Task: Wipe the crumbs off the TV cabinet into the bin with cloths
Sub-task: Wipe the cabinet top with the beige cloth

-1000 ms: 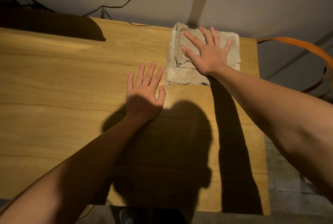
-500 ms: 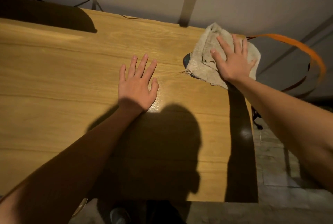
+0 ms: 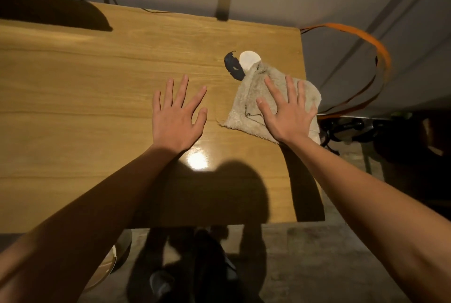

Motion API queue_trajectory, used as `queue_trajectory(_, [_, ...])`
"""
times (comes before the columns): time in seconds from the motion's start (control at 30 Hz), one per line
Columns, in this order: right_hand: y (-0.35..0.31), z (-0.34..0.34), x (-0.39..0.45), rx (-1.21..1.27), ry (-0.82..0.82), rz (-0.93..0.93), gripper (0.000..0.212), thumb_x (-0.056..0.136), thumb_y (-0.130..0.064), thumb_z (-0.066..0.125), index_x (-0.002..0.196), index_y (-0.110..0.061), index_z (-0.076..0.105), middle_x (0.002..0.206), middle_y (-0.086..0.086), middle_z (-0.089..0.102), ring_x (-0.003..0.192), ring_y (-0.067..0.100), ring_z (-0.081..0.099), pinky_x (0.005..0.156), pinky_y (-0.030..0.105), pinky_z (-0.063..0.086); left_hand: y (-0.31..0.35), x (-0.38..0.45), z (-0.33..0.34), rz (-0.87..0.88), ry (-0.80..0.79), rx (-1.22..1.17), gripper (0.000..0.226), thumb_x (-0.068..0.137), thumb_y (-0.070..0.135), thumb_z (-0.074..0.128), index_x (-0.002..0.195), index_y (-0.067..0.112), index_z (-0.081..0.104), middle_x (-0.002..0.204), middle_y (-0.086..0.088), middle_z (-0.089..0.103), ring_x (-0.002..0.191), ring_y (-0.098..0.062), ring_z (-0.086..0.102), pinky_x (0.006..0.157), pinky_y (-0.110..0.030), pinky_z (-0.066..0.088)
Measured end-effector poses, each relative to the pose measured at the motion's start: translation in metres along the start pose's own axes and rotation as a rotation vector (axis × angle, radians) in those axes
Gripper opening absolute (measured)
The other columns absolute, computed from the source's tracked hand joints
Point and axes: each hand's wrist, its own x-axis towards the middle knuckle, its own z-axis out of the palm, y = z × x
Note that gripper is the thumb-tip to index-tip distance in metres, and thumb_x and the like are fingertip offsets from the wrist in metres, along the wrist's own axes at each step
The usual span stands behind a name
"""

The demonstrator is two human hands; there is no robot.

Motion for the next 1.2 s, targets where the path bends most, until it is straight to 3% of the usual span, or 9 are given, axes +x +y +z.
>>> queue_trajectory(0.4, [0.009,0.023,-0.152,0.009,0.048,0.139,0.060,0.093,-0.085,0.016,0.150,-0.069,0.004,0.172,-0.013,-0.004,0.159,0.019,-0.011,0.114,0.075,0.001,0.016,-0.089,-0.007,0.080,-0.074,-0.025,0.056,0.102,0.055,0.022,0.157,0.045,0.023,0.170,-0.001,0.013,0.158,-0.031,0.006,0.124,-0.054,0.008])
queue_trajectory(0.57, [-0.012,0.035,-0.202,0.012,0.029,0.196,0.064,0.095,-0.082,0.012,0.154,-0.062,0.001,0.173,-0.008,-0.008,0.158,0.024,-0.015,0.118,0.072,-0.007,0.024,-0.154,-0.013,0.111,-0.141,-0.040,0.058,0.102,0.054,0.018,0.159,0.043,0.014,0.171,0.001,0.005,0.158,-0.029,-0.001,0.125,-0.055,0.005])
queue_trajectory(0.67, [-0.030,0.038,-0.224,0.039,0.027,0.230,0.064,0.097,-0.078,0.014,0.157,-0.057,0.005,0.173,-0.006,-0.007,0.158,0.024,-0.015,0.120,0.066,-0.009,0.037,-0.190,-0.020,0.114,-0.229,-0.055,0.059,0.102,0.048,0.013,0.160,0.041,0.003,0.170,0.003,-0.006,0.156,-0.029,-0.011,0.125,-0.054,-0.005])
queue_trajectory(0.77, [-0.052,0.038,-0.241,0.112,0.034,0.260,0.061,0.101,-0.069,0.020,0.159,-0.052,0.011,0.173,-0.005,-0.005,0.159,0.023,-0.012,0.124,0.061,-0.006,0.054,-0.217,-0.029,0.092,-0.373,-0.208,0.060,0.104,0.041,0.012,0.160,0.036,-0.008,0.169,0.008,-0.015,0.153,-0.022,-0.024,0.122,-0.049,-0.016])
queue_trajectory(0.83, [-0.069,0.038,-0.253,0.176,0.029,0.292,0.058,0.104,-0.063,0.023,0.160,-0.051,0.010,0.173,-0.006,-0.006,0.159,0.021,-0.012,0.125,0.057,-0.008,0.063,-0.225,-0.039,0.056,-0.460,-0.439,0.056,0.107,0.039,0.015,0.160,0.037,-0.004,0.168,0.014,-0.012,0.152,-0.014,-0.025,0.121,-0.043,-0.019])
queue_trajectory(0.93, [-0.093,0.037,-0.270,0.246,-0.010,0.326,0.055,0.108,-0.054,0.025,0.159,-0.051,0.005,0.172,-0.010,-0.013,0.158,0.018,-0.018,0.125,0.056,-0.007,0.066,-0.227,-0.056,-0.076,-0.506,-0.820,0.053,0.107,0.027,0.034,0.159,0.033,0.021,0.169,0.012,0.010,0.155,-0.010,-0.011,0.122,-0.037,-0.013])
queue_trajectory(1.03, [-0.111,0.031,-0.284,0.360,-0.077,0.311,0.062,0.110,-0.031,0.039,0.160,-0.049,0.008,0.171,-0.011,-0.018,0.156,0.017,-0.022,0.125,0.061,0.005,0.058,-0.229,-0.073,-0.192,-0.511,-1.148,0.047,0.101,0.018,0.052,0.147,0.026,0.050,0.158,0.008,0.041,0.151,-0.007,0.020,0.122,-0.034,0.014])
queue_trajectory(1.13, [-0.121,0.023,-0.296,0.537,-0.091,0.257,0.063,0.108,-0.014,0.044,0.160,-0.042,0.022,0.172,-0.011,-0.008,0.157,0.014,-0.018,0.128,0.054,0.007,0.049,-0.236,-0.082,-0.318,-0.537,-1.319,0.036,0.097,0.018,0.061,0.132,0.017,0.064,0.121,0.011,0.072,0.117,-0.003,0.062,0.099,-0.020,0.045])
queue_trajectory(1.2, [-0.126,0.019,-0.301,0.619,-0.106,0.225,0.056,0.109,-0.013,0.042,0.159,-0.036,0.030,0.173,-0.009,0.001,0.158,0.014,-0.014,0.129,0.047,0.006,0.045,-0.240,-0.088,-0.469,-0.524,-1.393,0.025,0.095,0.019,0.064,0.117,0.008,0.069,0.089,0.015,0.077,0.092,-0.003,0.069,0.076,-0.012,0.050])
